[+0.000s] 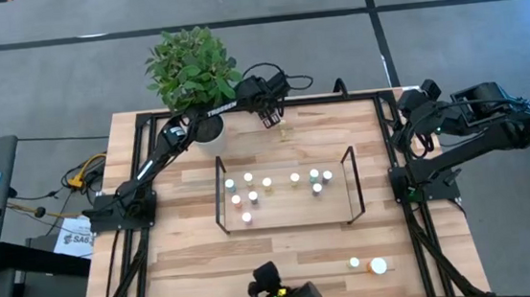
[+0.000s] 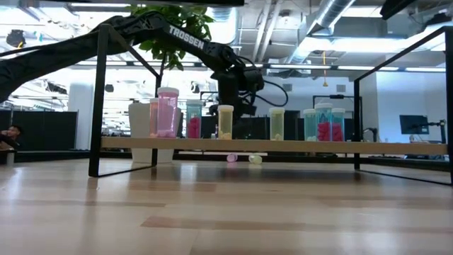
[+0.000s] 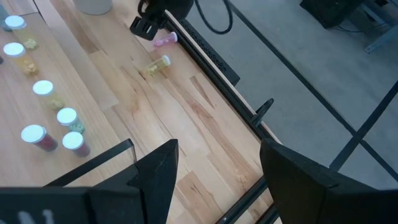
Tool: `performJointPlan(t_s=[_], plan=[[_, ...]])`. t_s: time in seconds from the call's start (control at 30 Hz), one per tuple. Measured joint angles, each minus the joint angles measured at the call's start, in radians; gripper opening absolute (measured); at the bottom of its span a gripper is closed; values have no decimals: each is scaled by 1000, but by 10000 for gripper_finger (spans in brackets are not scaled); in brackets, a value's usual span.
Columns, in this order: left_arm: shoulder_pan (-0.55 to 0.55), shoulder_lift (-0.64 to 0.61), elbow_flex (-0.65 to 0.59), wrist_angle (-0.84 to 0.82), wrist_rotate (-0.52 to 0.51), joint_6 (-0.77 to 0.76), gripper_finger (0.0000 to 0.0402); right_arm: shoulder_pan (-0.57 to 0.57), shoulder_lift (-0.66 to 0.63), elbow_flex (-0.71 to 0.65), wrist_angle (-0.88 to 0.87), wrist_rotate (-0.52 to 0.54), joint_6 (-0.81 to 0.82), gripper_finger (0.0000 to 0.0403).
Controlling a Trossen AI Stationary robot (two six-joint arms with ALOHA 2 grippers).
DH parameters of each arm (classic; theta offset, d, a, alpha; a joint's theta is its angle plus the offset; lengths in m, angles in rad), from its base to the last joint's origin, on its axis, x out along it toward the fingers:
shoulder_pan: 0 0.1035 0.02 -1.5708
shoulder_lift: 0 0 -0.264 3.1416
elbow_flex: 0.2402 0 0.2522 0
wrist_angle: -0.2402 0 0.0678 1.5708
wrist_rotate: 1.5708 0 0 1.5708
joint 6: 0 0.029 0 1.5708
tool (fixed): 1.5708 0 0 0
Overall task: Pick and place medicine bottles onto shelf by color
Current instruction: Put the pink pill bottle on the shelf
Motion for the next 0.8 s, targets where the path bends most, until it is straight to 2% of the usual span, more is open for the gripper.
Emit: performJointPlan(t_s=[0.13,0.2,0.63,0.8], plan=[[5,-1,0,9,-29,-41,176,0,0,0,0,0,0,249],[8,-1,0,-2,-11,-47,176,0,0,0,0,0,0,249],[58,29,-1,-85,249,-132,176,0,0,0,0,0,0,249],[81,32,-1,-70,387,-79,176,0,0,0,0,0,0,249]])
